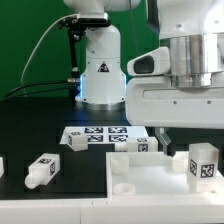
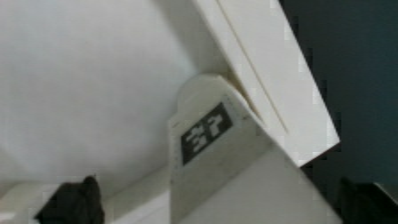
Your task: Assemble square table
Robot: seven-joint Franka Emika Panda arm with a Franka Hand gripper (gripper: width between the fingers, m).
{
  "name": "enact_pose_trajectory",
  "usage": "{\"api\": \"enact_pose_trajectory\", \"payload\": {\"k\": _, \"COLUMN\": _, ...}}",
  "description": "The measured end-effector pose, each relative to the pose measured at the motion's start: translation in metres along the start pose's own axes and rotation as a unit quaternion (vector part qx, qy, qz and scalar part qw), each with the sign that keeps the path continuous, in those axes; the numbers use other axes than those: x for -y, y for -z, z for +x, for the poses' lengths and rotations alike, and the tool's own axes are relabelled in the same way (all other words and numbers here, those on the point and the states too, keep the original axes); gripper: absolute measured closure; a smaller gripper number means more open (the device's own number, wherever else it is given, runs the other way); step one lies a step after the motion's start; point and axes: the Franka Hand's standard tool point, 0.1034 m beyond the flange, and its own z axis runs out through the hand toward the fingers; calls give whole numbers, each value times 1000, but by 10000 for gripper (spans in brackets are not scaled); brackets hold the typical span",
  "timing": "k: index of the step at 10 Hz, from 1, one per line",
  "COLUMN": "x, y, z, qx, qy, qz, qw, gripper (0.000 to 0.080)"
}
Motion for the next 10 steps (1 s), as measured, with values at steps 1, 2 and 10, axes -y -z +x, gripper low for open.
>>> {"api": "enact_pose_trajectory", "payload": {"k": 1, "x": 0, "y": 0, "z": 0, "qx": -1, "qy": 43, "qz": -2, "qw": 999, "gripper": 151}}
{"api": "enact_pose_trajectory", "payload": {"k": 2, "x": 3, "y": 1, "z": -1, "qx": -6, "qy": 160, "qz": -12, "qw": 987, "gripper": 151}}
{"api": "enact_pose_trajectory", "payload": {"k": 10, "x": 3, "y": -3, "z": -4, "qx": -9, "qy": 92, "qz": -12, "qw": 996, "gripper": 514}}
